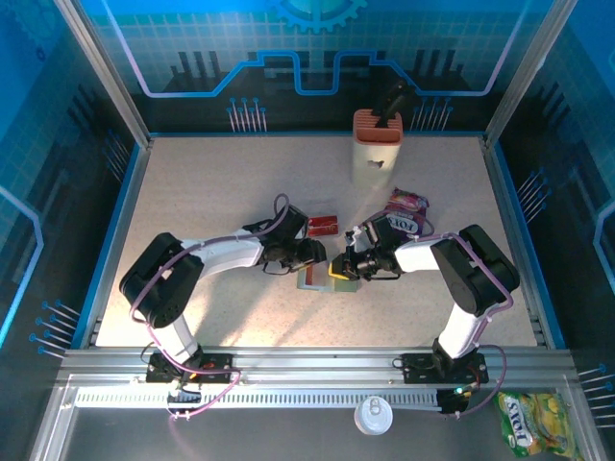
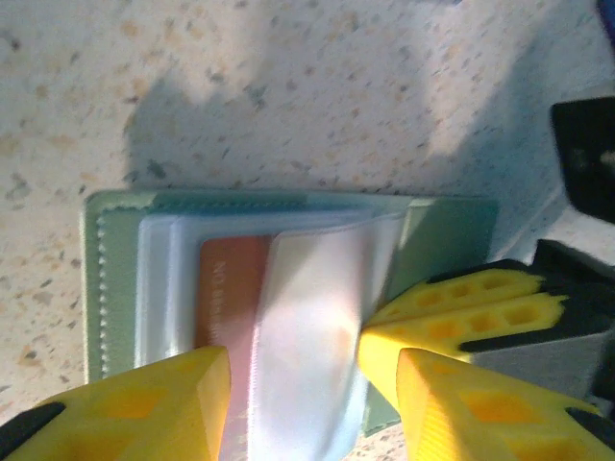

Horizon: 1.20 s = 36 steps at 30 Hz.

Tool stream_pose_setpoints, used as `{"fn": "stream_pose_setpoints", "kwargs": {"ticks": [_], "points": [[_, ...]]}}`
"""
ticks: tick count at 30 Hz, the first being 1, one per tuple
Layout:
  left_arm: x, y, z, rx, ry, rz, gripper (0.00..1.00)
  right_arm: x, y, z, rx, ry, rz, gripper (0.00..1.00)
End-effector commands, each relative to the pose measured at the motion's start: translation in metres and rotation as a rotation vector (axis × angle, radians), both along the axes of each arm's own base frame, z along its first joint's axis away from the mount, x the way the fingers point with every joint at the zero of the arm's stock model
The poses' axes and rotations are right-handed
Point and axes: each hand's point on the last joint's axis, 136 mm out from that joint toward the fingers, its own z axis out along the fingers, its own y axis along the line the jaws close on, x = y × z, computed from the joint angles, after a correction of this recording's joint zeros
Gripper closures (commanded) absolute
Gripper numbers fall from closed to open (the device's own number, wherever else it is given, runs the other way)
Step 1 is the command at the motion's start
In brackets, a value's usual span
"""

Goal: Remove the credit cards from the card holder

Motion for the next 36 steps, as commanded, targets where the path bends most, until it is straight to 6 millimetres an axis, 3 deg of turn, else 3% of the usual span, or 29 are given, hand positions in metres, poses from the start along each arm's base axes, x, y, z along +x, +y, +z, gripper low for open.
{"fn": "stream_pose_setpoints", "kwargs": {"ticks": [1,22,36], "points": [[-0.013,0.002,-0.007,0.001,0.050,0.006,0.51,-0.003,-0.007,-0.003,-0.009,0.026,-0.016,0.91],[-0.017,-0.015,-0.005,-0.069,0.074,-0.028,0.60,-0.004,-0.009,-0.003,0.001,0.029,-0.022,0.91],[-0.019,0.000,-0.012,0.008,0.077,-0.008,0.54,-0.004,-0.012,-0.008,0.035,0.043,-0.028,0.92]]}}
